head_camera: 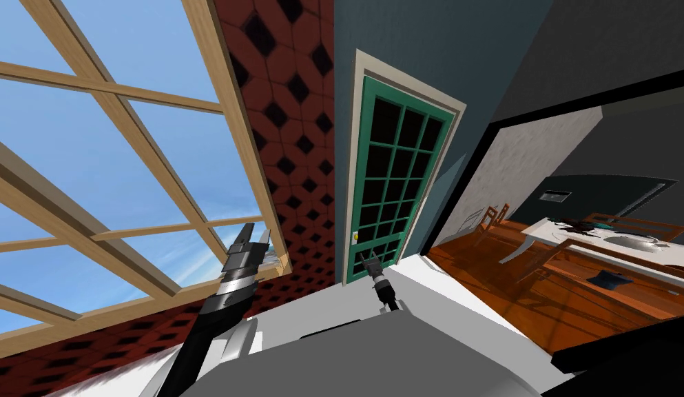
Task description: Pull the door open
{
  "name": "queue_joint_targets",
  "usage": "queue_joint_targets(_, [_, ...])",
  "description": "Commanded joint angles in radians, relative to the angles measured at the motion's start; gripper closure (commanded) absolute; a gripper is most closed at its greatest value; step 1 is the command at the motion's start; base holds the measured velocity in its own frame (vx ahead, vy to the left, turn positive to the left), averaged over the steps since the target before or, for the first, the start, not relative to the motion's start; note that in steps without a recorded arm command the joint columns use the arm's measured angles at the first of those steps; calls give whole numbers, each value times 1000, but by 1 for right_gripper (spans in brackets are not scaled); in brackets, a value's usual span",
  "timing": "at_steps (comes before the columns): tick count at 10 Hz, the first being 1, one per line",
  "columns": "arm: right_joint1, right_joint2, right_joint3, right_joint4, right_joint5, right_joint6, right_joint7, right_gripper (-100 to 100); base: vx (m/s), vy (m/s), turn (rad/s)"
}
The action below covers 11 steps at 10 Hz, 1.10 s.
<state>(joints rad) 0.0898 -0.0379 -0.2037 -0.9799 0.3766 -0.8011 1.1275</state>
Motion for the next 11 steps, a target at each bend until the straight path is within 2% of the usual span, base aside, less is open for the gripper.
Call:
queue_joint_targets(1, [-13, 4, -5, 36, 11, -8, 29, -100, 60, -68, 65])
queue_joint_targets(8, [-60, 28, -24, 173, 50, -40, 132, -100, 59, -57, 50])
queue_joint_targets(9, [-59, 25, -24, 167, 45, -40, 122, -100, 28, -34, 17])
queue_joint_targets(10, [-74, 5, -30, 201, 9, -42, 156, -100, 11, 26, 113])
queue_joint_targets(11, [-78, 0, -32, 211, -3, -43, 165, -100, 16, 45, 109])
